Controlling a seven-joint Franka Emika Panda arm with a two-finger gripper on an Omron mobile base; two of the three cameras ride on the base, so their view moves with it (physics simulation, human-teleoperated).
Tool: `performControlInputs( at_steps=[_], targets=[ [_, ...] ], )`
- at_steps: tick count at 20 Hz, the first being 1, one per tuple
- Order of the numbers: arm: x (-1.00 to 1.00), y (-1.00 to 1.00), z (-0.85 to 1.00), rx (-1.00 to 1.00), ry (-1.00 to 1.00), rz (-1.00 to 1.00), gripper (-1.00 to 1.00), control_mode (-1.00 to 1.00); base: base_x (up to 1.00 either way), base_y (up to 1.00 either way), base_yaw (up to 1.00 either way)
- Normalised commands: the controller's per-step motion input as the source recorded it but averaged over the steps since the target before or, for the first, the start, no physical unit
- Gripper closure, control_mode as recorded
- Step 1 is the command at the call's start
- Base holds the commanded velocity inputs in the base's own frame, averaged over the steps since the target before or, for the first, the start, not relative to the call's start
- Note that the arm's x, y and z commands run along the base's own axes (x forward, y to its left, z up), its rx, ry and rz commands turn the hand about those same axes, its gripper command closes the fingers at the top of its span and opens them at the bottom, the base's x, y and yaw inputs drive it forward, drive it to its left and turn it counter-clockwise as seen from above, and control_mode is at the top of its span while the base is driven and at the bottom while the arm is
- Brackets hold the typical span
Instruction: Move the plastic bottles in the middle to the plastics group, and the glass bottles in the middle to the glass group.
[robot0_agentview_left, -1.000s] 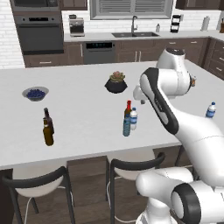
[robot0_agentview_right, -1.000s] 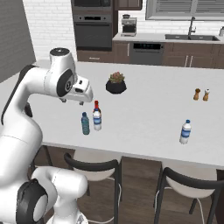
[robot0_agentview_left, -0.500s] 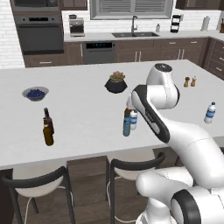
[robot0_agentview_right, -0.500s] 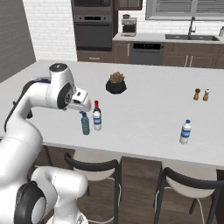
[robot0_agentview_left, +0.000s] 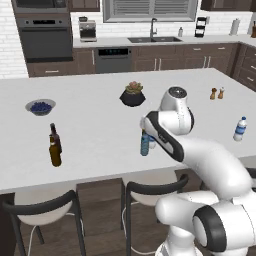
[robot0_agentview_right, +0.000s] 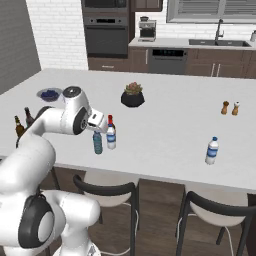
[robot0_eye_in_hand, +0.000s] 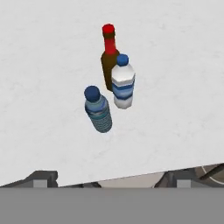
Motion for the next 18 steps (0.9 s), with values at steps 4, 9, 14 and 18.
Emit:
performControlInputs(
  at_steps=[4,9,14,18],
  targets=[
    [0.21,0.17,-0.05,0.00,0.00,0.00,-1.00,-1.00,0.00,0.00,0.00],
    [0.02,0.10,-0.13,0.00,0.00,0.00,-1.00,-1.00,0.00,0.00,0.00],
    [0.27,0.02,-0.29,0.00,0.00,0.00,-1.00,-1.00,0.00,0.00,0.00],
    [0.40,0.00,-0.32,0.00,0.00,0.00,-1.00,-1.00,0.00,0.00,0.00]
  ],
)
